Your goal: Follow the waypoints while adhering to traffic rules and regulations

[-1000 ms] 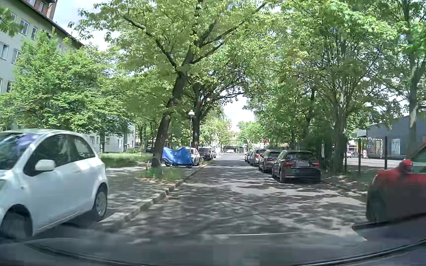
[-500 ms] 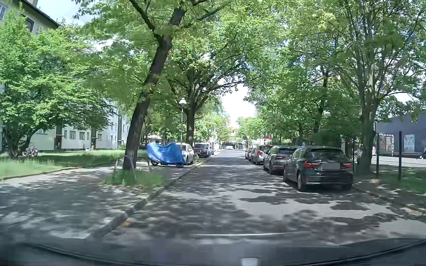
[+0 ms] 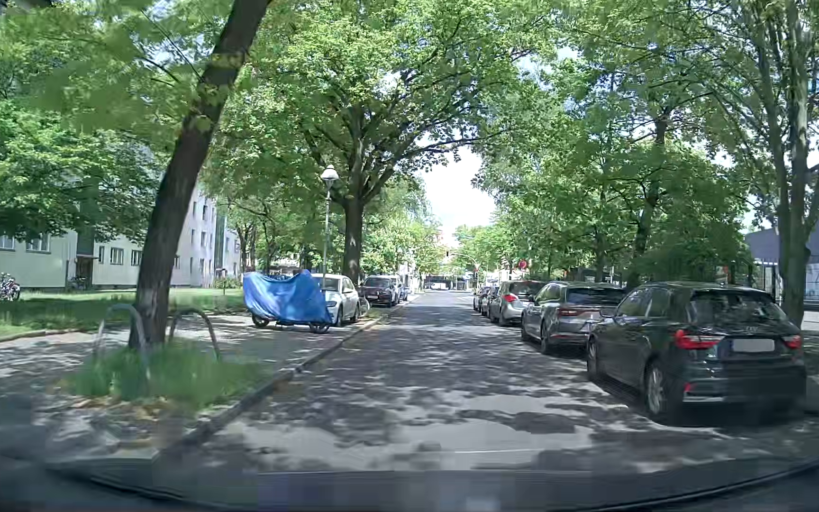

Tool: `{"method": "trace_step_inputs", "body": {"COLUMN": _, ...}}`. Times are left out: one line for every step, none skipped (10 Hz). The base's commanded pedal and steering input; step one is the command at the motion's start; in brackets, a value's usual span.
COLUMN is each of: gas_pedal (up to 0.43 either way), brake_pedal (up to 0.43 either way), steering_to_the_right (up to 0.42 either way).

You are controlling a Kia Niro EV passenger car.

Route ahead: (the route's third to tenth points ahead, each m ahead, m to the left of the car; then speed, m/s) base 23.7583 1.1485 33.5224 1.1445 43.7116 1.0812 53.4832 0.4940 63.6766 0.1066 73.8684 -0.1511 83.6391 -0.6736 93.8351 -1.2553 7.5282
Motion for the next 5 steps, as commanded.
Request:
{"method": "trace_step_inputs", "body": {"gas_pedal": 0.429, "brake_pedal": 0.018, "steering_to_the_right": 0.005}}
{"method": "trace_step_inputs", "body": {"gas_pedal": 0.429, "brake_pedal": 0.018, "steering_to_the_right": 0.003}}
{"method": "trace_step_inputs", "body": {"gas_pedal": 0.429, "brake_pedal": 0.018, "steering_to_the_right": 0.003}}
{"method": "trace_step_inputs", "body": {"gas_pedal": 0.429, "brake_pedal": 0.018, "steering_to_the_right": 0.003}}
{"method": "trace_step_inputs", "body": {"gas_pedal": 0.429, "brake_pedal": 0.018, "steering_to_the_right": 0.003}}
